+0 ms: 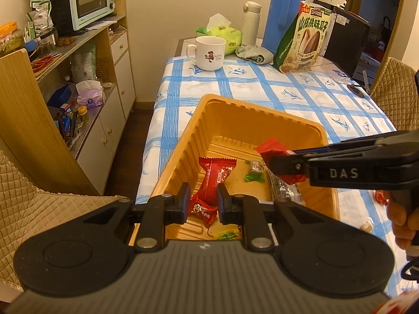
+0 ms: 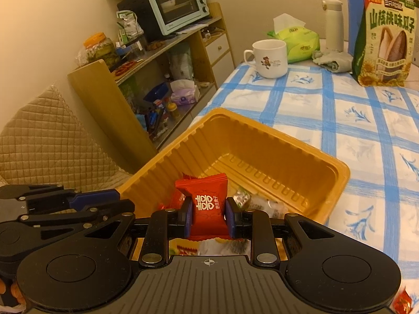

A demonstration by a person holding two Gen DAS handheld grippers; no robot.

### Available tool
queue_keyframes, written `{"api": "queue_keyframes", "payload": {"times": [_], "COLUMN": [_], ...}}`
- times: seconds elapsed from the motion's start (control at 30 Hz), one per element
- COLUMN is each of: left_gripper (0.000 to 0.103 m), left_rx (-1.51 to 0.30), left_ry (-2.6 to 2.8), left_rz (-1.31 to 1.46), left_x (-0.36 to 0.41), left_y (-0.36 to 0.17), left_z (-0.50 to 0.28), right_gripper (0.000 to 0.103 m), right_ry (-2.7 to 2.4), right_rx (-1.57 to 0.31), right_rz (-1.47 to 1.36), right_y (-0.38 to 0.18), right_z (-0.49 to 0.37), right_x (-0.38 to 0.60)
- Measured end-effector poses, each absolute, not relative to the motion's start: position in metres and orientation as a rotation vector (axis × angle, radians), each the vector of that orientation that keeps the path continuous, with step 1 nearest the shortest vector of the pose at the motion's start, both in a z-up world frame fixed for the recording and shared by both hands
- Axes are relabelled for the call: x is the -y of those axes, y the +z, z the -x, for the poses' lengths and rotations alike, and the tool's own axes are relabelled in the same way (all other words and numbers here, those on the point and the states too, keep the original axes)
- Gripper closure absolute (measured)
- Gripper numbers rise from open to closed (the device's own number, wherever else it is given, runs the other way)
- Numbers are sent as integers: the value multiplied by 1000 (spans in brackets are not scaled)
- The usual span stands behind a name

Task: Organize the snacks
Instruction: 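Open both tools to drop the yellow-green candy and red packet into the basket, then withdraw both tools from the basket toward the remaining candies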

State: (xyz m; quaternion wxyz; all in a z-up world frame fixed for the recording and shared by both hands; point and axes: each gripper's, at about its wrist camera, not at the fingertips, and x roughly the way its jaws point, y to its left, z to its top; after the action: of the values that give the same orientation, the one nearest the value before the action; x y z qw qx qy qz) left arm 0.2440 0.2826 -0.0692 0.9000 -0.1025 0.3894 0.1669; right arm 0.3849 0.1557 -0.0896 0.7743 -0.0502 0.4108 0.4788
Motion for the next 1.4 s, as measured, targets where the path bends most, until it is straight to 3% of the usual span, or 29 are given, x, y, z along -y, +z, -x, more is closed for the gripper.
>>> {"api": "queue_keyframes", "payload": {"times": [0.27, 0.33, 0.4, 0.43, 1.07, 1.4], "left_gripper": [79, 78, 76, 76, 36, 32], "left_rx": [-805, -806, -805, -805, -775, -742], "left_ry": [361, 364, 368, 367, 376, 379], "left_rz": [221, 223, 224, 223, 225, 219], "left_x": [-286, -286, -285, -285, -258, -231], "left_y": [-69, -69, -69, -68, -47, -32], "left_z": [-242, -241, -240, -240, -215, -195], "right_gripper": [75, 67, 47, 45, 20, 14], "right_ry": [1044, 1032, 1028, 1028, 1007, 1015], "right_rx": [-880, -869, -855, -850, -859, -823], "right_rz": [82, 76, 62, 56, 28, 2], "right_y": [-90, -90, -90, -89, -74, -56], "right_z": [-390, -390, -390, -390, -375, -351], "right_x": [-166, -166, -163, -161, -109, -70]}}
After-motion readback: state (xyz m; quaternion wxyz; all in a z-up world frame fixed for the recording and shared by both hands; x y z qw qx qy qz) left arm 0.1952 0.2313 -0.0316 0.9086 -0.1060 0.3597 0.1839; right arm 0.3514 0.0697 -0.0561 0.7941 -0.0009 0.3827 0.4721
